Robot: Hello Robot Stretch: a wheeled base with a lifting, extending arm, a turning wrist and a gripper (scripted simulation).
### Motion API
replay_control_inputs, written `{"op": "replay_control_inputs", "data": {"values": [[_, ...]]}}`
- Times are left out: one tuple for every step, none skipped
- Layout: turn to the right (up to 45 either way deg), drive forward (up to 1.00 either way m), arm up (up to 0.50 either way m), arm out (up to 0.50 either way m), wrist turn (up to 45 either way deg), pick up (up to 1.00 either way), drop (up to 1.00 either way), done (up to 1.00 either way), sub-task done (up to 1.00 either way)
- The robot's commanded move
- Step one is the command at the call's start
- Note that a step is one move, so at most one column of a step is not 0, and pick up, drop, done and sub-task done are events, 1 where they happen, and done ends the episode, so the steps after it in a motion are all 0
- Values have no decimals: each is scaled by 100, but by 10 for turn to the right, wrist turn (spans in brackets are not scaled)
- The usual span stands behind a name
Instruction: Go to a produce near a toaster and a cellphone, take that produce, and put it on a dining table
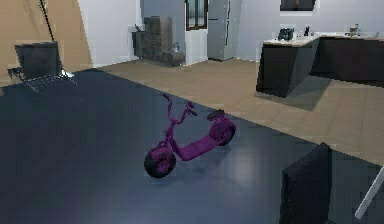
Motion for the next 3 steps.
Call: {"op": "replay_control_inputs", "data": {"values": [[0,0,0,0,150,0,0,0,0],[0,0,-4,0,0,0,0,0,0],[0,0,-32,0,0,0,0,0,0]]}}
